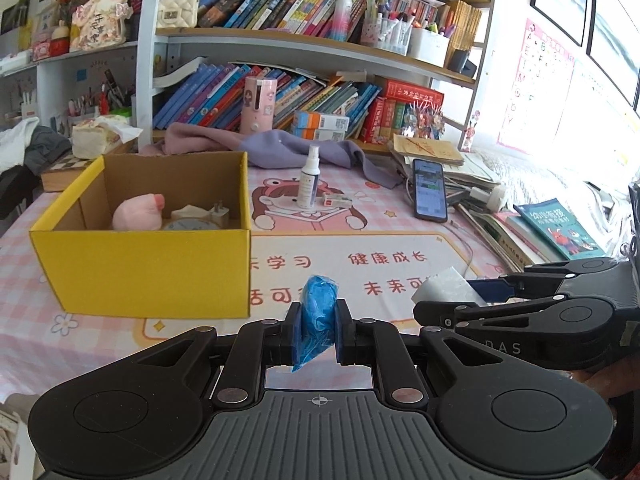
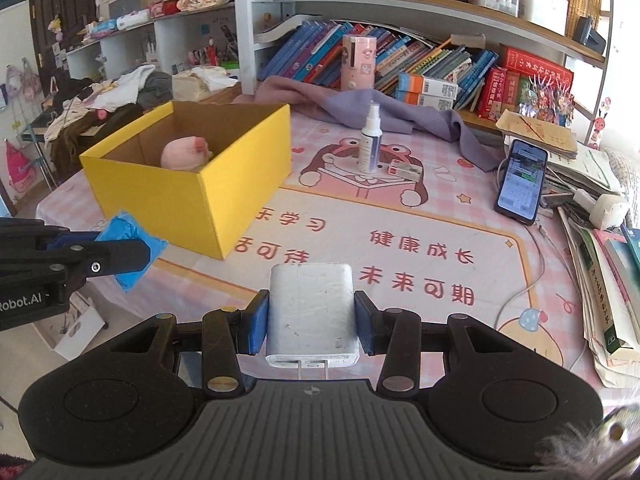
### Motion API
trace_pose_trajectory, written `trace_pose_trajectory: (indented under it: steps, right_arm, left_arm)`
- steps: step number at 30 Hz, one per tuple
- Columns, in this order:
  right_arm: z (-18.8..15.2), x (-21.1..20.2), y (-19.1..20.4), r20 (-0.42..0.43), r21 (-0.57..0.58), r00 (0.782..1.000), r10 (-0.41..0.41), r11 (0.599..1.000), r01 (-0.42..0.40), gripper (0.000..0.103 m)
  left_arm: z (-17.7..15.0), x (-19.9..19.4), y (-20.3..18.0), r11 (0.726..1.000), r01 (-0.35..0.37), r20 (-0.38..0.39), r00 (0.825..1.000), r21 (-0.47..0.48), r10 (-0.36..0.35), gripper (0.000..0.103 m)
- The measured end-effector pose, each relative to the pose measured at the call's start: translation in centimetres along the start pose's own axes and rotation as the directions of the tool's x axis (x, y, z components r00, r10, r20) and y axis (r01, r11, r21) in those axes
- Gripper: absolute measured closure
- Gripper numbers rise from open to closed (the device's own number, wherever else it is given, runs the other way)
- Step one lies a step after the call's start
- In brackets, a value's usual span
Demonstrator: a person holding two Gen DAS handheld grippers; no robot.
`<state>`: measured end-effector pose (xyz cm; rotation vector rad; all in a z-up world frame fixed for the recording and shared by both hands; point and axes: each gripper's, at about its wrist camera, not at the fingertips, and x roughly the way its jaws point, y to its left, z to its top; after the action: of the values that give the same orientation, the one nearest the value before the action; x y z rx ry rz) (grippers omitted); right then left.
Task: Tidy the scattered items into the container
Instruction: 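Carry the blue eraser with the left tool and white charger with the right tool to the box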
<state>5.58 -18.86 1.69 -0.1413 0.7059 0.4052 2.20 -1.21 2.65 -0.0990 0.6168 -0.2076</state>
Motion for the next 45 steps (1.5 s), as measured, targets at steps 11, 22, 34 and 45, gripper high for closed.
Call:
trace_pose_trajectory:
  steps: [11, 22, 34, 45]
  right_arm:
    - [0.0, -0.1, 3.8, -0.006, -0.075, 0.998, 0.067, 0.995, -0.067, 0.062]
    - [0.2, 0.3, 7.1, -0.013, -0.152, 0.989, 0.148, 0.977, -0.149, 0.062]
    - [0.3, 0.8, 9.4, -0.038, -0.217, 0.978, 0.207, 0.953, -0.211, 0.062]
    - [0.7, 1.6, 10.8, -0.044, -0.225, 0.971, 0.235, 0.945, -0.238, 0.062]
  left_arm:
    - [-1.6, -2.1, 2.2, 0.998, -0.053, -0.001, 0.999, -0.045, 0.053, 0.089]
    - [-2.9, -4.4, 4.1, 0.983, -0.143, 0.006, 0.989, -0.116, 0.145, 0.089]
    - [-3.8, -5.4, 5.6, 0.966, -0.203, -0.001, 0.979, -0.163, 0.205, 0.089]
    - [-3.9, -5.4, 7.2, 0.959, -0.232, -0.026, 0.973, -0.164, 0.231, 0.089]
